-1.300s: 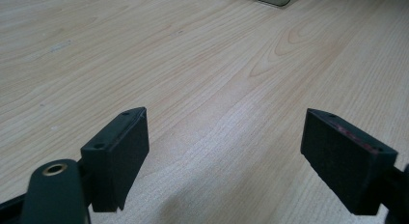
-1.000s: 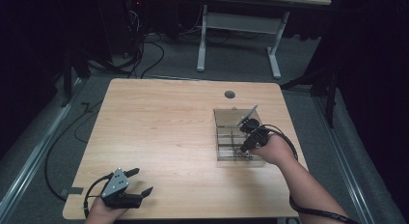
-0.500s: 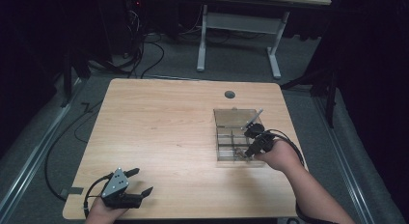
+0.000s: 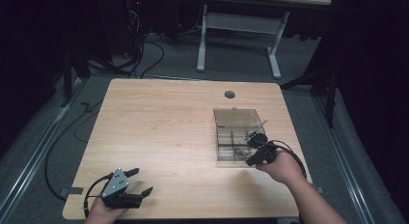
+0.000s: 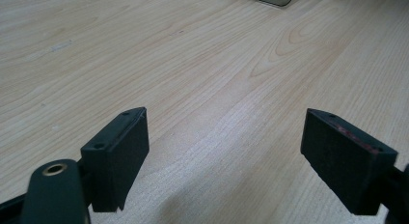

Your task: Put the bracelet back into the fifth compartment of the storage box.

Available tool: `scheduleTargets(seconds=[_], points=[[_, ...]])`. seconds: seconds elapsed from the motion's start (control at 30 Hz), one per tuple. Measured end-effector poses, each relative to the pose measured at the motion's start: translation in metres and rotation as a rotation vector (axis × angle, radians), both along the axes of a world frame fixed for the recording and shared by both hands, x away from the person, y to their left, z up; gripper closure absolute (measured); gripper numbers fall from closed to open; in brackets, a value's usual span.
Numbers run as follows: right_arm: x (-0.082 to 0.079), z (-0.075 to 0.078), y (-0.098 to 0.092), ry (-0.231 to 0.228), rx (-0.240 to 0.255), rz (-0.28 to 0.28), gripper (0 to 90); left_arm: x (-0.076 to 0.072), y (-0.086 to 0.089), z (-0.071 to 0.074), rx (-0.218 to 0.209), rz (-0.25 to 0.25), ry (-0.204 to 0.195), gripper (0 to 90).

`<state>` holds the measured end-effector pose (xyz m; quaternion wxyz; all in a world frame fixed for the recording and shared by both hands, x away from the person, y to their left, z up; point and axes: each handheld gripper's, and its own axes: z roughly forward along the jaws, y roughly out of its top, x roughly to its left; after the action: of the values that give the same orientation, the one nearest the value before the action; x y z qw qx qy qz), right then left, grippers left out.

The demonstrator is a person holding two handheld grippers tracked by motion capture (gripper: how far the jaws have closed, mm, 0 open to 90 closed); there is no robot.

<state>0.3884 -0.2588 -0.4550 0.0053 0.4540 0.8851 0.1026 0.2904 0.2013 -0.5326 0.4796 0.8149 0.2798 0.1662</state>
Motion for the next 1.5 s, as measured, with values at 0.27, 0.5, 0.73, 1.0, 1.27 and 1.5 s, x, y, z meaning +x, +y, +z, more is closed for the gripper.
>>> scheduleTargets(seconds=[0.27,0.5,0.73,1.0,1.27,1.5], points=[[-0.009,-0.018,-0.001,-0.007,0.012,-0.017,76.7,0.0,0.0,0.0,-0.001,0.0,0.0,17.8],[-0.017,-0.025,-0.001,-0.045,0.037,-0.027,73.8,0.0,0.0,0.0,-0.001,-0.001,0.0,17.8],[-0.03,-0.031,-0.003,-0.17,0.099,-0.043,69.2,0.0,0.0,0.0,-0.002,0.002,-0.001,17.8],[-0.045,-0.037,-0.008,-0.274,0.217,-0.072,64.1,0.0,0.0,0.0,-0.005,0.006,0.0,17.7],[-0.058,-0.05,-0.012,-0.375,0.327,-0.076,59.4,0.001,0.001,0.0,-0.013,0.018,0.002,17.8],[-0.072,-0.061,-0.01,-0.479,0.361,-0.074,56.1,0.001,0.001,0.0,-0.008,0.025,0.004,17.7]])
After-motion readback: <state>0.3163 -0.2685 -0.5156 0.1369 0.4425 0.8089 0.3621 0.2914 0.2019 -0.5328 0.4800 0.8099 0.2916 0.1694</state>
